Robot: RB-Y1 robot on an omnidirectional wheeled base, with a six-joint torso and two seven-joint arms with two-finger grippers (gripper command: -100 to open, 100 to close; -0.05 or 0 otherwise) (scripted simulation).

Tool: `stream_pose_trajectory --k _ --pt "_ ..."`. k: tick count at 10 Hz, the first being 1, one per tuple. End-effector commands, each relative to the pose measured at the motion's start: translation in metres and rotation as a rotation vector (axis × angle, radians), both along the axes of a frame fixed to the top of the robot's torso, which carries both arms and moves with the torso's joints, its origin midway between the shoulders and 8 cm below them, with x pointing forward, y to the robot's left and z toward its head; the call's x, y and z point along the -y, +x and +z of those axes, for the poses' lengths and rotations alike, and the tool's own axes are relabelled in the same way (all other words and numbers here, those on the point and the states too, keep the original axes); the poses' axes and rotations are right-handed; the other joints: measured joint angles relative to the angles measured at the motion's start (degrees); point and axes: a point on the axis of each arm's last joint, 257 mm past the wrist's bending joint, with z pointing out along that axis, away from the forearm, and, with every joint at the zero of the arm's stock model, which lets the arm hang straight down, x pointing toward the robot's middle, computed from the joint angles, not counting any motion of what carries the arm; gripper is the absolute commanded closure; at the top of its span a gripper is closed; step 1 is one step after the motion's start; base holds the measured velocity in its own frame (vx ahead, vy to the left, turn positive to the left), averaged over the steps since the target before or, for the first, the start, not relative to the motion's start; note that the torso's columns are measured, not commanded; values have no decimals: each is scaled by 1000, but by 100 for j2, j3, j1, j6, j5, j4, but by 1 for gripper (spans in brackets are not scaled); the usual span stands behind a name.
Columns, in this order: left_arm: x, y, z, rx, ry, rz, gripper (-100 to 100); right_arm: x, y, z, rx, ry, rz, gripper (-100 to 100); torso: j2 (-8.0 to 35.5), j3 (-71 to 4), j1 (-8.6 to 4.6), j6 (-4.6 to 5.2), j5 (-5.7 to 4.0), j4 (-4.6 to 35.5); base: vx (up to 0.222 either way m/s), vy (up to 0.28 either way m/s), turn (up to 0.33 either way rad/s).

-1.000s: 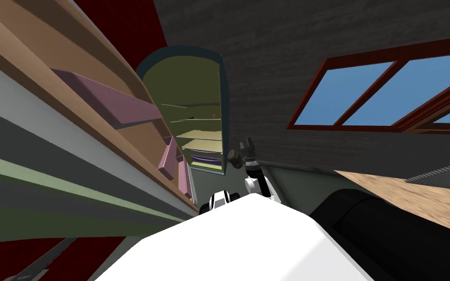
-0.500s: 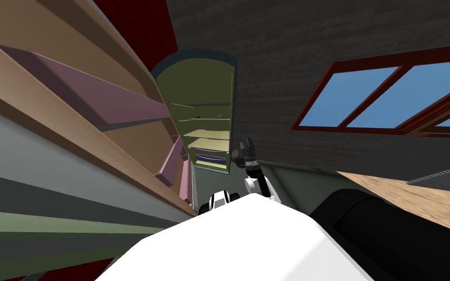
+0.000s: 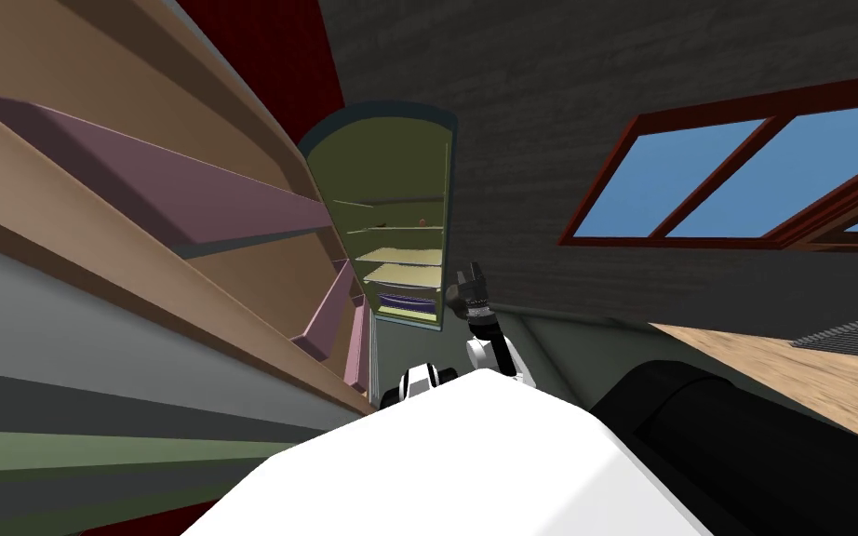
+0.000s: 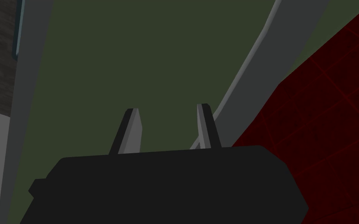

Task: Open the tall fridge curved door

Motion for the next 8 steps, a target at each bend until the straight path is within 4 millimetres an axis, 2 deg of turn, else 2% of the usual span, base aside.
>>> stream_pose_trajectory --k 1,2,3,4,5,7,8 --pt "-6 0 11 5 2 1 -100 0 0 0 0 0 0 0 3 4 -24 -21 -3 -4 41 -19 74" --pt "-3 -1 6 2 1 -1 -100 0 0 0 0 0 0 0 1 -6 -42 -28 -27 2 18 -16 62" --pt "-4 -3 5 -1 0 0 100 0 0 0 0 0 0 0 20 -1 -32 -26 -31 8 -12 -3 12" --pt "5 -2 3 4 1 -28 -100 0 0 0 0 0 0 0 52 19 -15 -46 -28 16 -13 72 -82" --pt "7 -1 2 5 1 -34 -100 0 0 0 0 0 0 0 81 39 16 -58 -19 25 -34 123 -35" --pt "14 0 1 9 2 -54 -100 0 0 0 0 0 0 0 75 46 -32 -40 -9 18 -25 141 -44" --pt "6 1 5 14 7 -34 -100 0 0 0 0 0 0 0 65 44 -54 -39 -4 9 -23 70 -9"
